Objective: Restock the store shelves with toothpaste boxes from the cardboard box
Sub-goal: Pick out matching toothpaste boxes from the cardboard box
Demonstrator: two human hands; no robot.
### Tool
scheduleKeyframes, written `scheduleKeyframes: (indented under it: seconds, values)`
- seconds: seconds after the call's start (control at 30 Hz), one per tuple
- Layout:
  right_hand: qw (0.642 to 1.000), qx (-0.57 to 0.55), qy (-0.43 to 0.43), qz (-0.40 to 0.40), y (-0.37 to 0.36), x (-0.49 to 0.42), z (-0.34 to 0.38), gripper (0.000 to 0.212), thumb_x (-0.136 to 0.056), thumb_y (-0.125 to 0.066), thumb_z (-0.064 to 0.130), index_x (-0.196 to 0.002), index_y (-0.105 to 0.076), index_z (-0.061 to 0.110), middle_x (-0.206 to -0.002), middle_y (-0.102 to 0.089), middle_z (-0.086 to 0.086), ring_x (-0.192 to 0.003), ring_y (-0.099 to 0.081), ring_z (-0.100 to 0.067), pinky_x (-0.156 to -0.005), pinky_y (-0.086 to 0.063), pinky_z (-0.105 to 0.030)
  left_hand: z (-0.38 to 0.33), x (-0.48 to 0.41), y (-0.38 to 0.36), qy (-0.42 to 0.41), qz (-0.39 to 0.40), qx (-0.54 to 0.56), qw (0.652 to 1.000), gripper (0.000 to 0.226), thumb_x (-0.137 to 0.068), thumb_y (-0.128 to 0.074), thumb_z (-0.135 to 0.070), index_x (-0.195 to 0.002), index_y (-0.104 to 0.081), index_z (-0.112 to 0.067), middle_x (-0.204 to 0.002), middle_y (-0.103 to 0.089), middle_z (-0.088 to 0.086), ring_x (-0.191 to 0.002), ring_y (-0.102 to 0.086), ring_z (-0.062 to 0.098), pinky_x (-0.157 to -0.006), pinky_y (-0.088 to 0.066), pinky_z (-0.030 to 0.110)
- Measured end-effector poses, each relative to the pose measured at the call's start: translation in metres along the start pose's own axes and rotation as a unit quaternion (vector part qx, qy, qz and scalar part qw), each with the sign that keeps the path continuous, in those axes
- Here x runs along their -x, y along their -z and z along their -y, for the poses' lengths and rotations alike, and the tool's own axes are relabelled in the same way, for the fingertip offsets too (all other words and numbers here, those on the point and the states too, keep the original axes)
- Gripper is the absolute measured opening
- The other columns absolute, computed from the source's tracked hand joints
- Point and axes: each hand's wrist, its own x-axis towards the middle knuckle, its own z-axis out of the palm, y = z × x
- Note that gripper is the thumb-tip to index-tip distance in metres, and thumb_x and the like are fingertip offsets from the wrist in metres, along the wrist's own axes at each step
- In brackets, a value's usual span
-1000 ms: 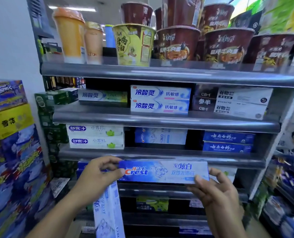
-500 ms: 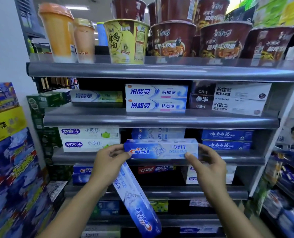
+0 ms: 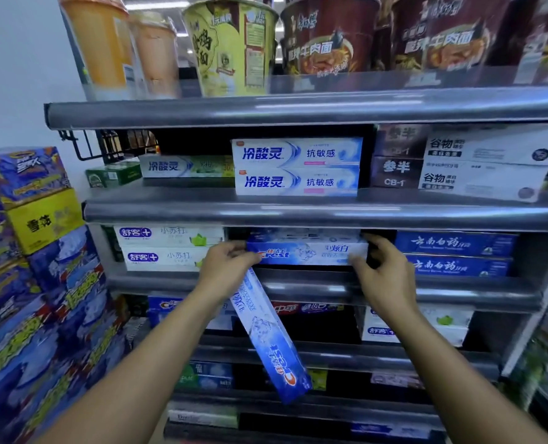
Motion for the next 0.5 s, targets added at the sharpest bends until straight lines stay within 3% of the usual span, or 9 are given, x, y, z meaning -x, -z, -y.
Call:
scheduleKeyframes:
  seconds: [0.13,0.2,0.27,0.33,0.43,0.5]
  values:
    - [0.986,0.112,-0.014,0.127,-0.002,-0.006,0.007,0.056,-0.098,-0.059,0.039,-0.149,-0.044,0.021,-0.1,-0.069,-0.011,-0.075,-0.058,-0.023,-0.066,-0.042,-0.033,0.002,-0.005,-0.004,0.004,0.028,-0.105,0.994,0.052,-0.069,-0.073,-0.051,-0.115,-0.069,-0.027,-0.113,-0.075,-0.011,-0.1,-0.069,0.006,-0.088,-0.054,0.031]
    - [0.982,0.124,-0.015,0.143,-0.001,-0.003,0.009,0.055,-0.1,-0.055,0.038,-0.15,-0.04,0.021,-0.087,-0.065,-0.009,-0.073,-0.061,-0.026,-0.062,-0.042,-0.034,0.001,-0.005,-0.004,0.001,0.039,-0.12,0.992,0.058,-0.065,-0.07,-0.052,-0.117,-0.068,-0.027,-0.114,-0.073,-0.014,-0.102,-0.069,0.006,-0.094,-0.055,0.034]
    - [0.982,0.122,-0.022,0.141,0.0,0.0,0.012,0.056,-0.1,-0.054,0.038,-0.151,-0.038,0.022,-0.083,-0.063,-0.005,-0.07,-0.061,-0.023,-0.06,-0.041,-0.034,0.0,-0.005,-0.002,0.0,0.037,-0.111,0.993,0.071,-0.068,-0.07,-0.048,-0.133,-0.065,-0.019,-0.106,-0.07,-0.021,-0.098,-0.067,0.002,-0.084,-0.053,0.028]
    - [0.983,0.121,-0.031,0.137,0.003,0.004,0.017,0.058,-0.1,-0.054,0.039,-0.152,-0.036,0.023,-0.082,-0.062,-0.005,-0.069,-0.059,-0.02,-0.058,-0.04,-0.034,-0.001,-0.003,0.0,-0.002,0.033,-0.093,0.995,0.069,-0.075,-0.071,-0.043,-0.138,-0.062,-0.016,-0.104,-0.069,-0.023,-0.093,-0.065,-0.001,-0.072,-0.048,0.023]
    - [0.99,0.117,0.008,0.078,0.009,0.02,0.025,0.06,-0.098,-0.058,0.043,-0.149,-0.035,0.024,-0.099,-0.068,-0.01,-0.079,-0.063,-0.026,-0.064,-0.047,-0.037,-0.001,0.006,0.002,-0.022,0.005,-0.068,0.997,0.055,-0.078,-0.072,-0.041,-0.13,-0.062,-0.024,-0.111,-0.071,-0.009,-0.09,-0.067,0.007,-0.066,-0.047,0.027]
    - [0.992,0.097,0.071,0.031,0.011,0.036,0.031,0.056,-0.095,-0.062,0.047,-0.144,-0.046,0.026,-0.122,-0.068,-0.003,-0.096,-0.067,-0.028,-0.076,-0.052,-0.037,-0.005,0.017,0.004,-0.062,-0.03,-0.084,0.994,0.045,-0.076,-0.069,-0.048,-0.118,-0.058,-0.036,-0.106,-0.066,-0.013,-0.083,-0.066,0.009,-0.063,-0.046,0.028]
